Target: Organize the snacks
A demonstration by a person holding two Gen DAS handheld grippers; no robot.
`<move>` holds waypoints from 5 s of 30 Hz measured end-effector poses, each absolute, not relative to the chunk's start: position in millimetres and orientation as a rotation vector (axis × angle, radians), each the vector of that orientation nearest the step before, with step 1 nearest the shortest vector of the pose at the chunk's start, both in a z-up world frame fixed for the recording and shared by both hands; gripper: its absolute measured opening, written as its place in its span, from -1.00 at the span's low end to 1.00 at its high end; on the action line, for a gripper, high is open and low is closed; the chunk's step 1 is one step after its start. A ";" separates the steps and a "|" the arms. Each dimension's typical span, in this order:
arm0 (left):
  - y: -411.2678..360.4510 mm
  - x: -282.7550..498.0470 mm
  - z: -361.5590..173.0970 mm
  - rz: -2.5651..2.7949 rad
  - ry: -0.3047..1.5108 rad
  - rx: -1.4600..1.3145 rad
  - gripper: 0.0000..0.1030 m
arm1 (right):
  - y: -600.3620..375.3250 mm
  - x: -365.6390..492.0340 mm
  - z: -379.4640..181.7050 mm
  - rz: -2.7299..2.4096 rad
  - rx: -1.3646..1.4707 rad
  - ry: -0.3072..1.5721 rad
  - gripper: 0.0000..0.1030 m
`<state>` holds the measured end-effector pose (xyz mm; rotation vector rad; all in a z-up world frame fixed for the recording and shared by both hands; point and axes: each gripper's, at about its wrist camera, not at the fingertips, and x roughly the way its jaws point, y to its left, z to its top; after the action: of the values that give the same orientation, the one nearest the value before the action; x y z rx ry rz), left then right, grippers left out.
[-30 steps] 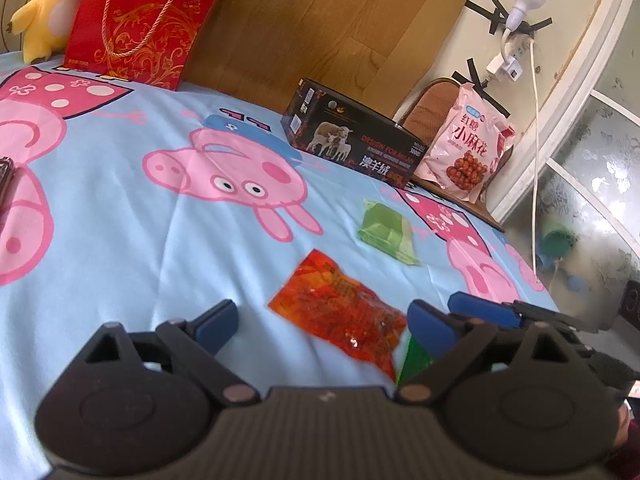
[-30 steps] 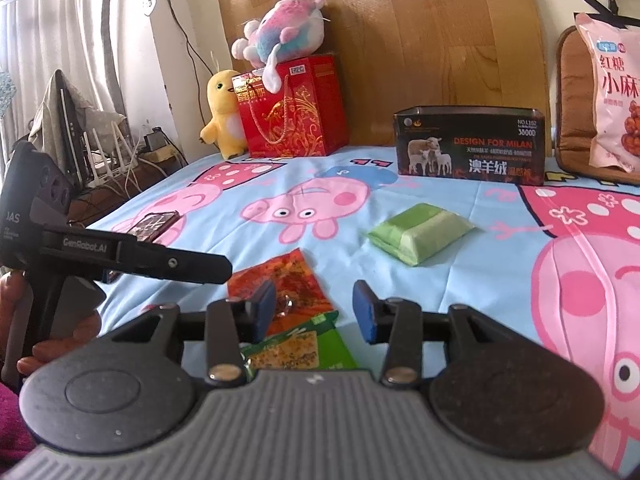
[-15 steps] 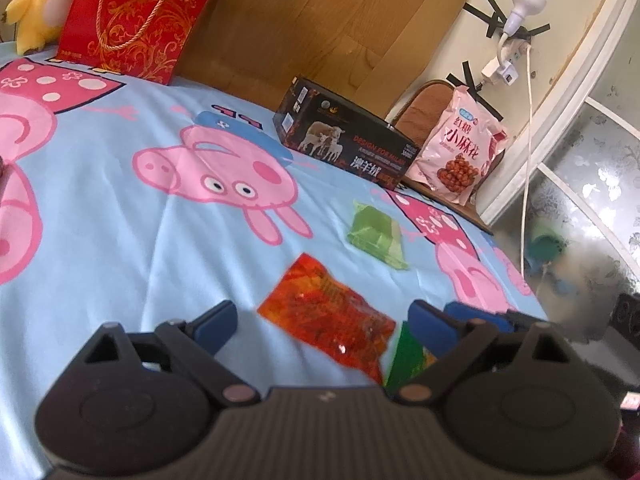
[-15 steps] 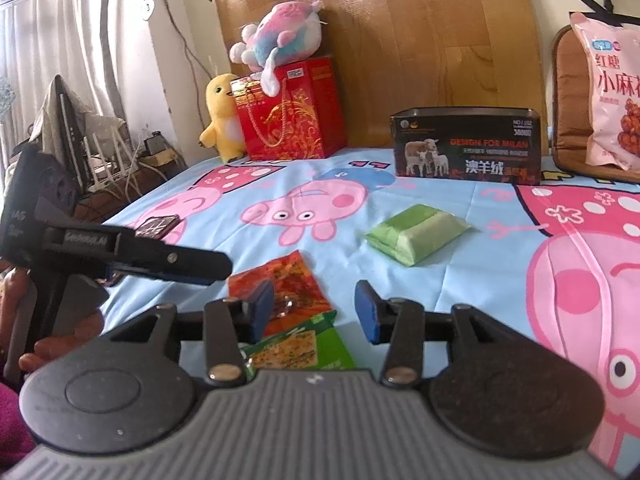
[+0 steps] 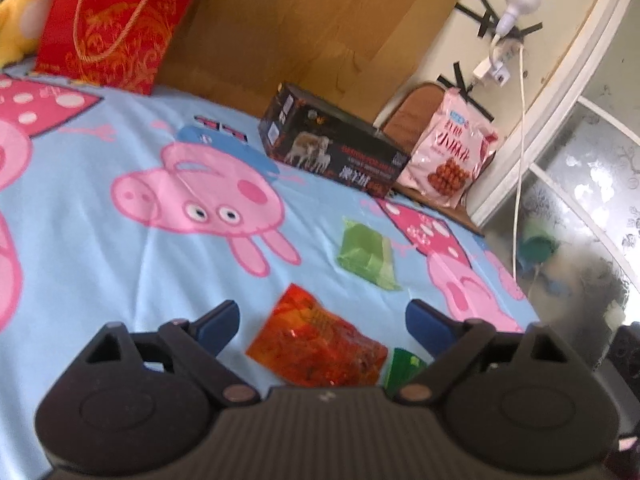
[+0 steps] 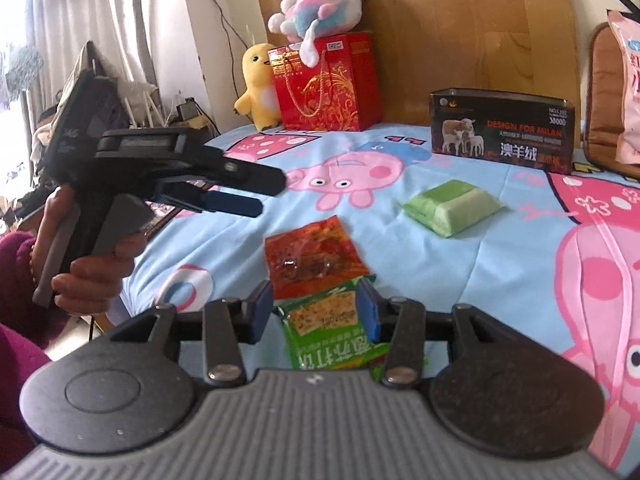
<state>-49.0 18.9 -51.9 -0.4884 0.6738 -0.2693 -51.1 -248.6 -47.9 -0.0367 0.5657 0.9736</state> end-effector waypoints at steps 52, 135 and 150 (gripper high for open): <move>-68.6 -14.0 -58.1 -0.562 0.843 -0.492 0.16 | -283.8 -33.2 -69.9 0.735 -0.022 0.492 -0.20; -29.9 102.5 -16.2 -0.220 0.607 -0.455 0.24 | -263.5 152.8 -24.2 0.756 0.119 0.495 0.43; -5.2 55.2 -67.0 -0.282 0.778 -0.725 0.22 | -266.5 107.0 -67.2 0.884 0.505 0.846 -0.53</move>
<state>55.2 -5.2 -67.0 -0.7251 0.7778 -0.2821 107.0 -266.5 -67.2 0.5051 0.8457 0.8838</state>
